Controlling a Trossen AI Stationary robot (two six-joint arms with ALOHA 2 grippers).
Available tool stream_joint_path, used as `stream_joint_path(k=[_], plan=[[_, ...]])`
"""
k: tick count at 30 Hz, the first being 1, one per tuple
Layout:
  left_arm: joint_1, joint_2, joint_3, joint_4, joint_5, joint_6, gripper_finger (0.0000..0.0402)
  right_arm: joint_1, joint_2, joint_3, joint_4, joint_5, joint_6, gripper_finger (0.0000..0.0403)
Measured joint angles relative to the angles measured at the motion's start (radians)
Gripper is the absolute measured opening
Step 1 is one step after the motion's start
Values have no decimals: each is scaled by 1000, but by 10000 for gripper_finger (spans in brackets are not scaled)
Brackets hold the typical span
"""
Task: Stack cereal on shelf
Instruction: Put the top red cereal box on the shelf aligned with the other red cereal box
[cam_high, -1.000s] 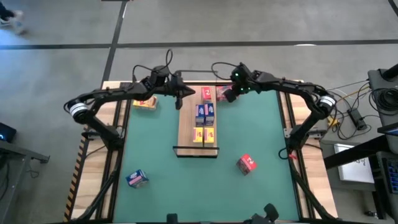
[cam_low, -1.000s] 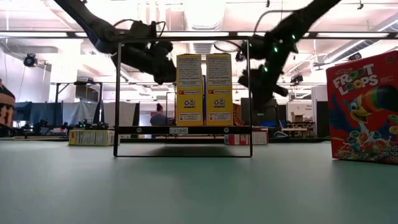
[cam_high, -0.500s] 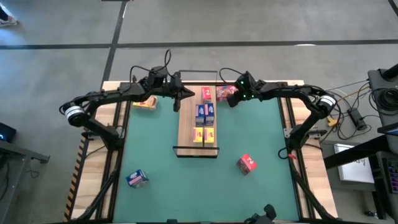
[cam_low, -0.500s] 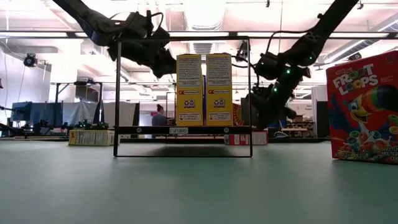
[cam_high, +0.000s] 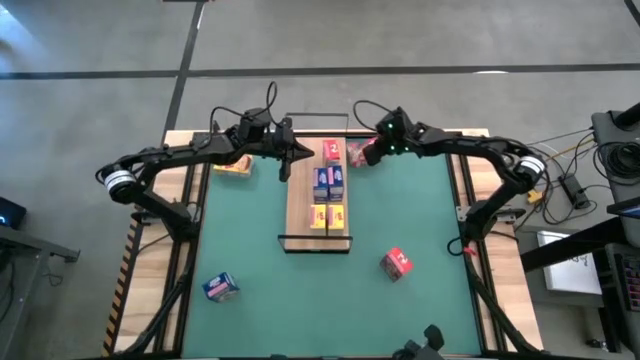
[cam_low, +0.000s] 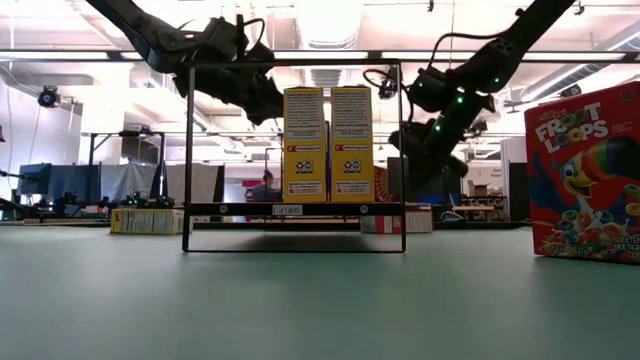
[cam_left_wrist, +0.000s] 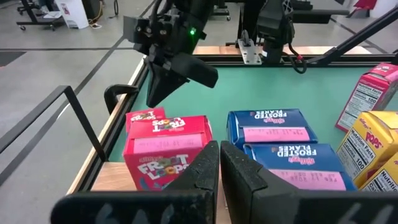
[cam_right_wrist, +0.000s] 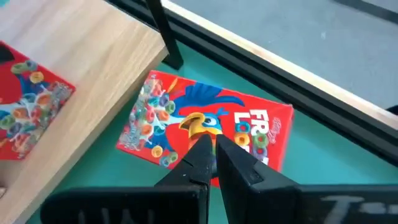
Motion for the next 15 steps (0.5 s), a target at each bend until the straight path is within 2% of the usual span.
stream_joint_path(k=[7,15], plan=[[-1,0,0,0,0,0,0,-2,42,5,136,1,-36,13],[0,0,0,0,0,0,0,-2,147,2,134,0,-51,13]])
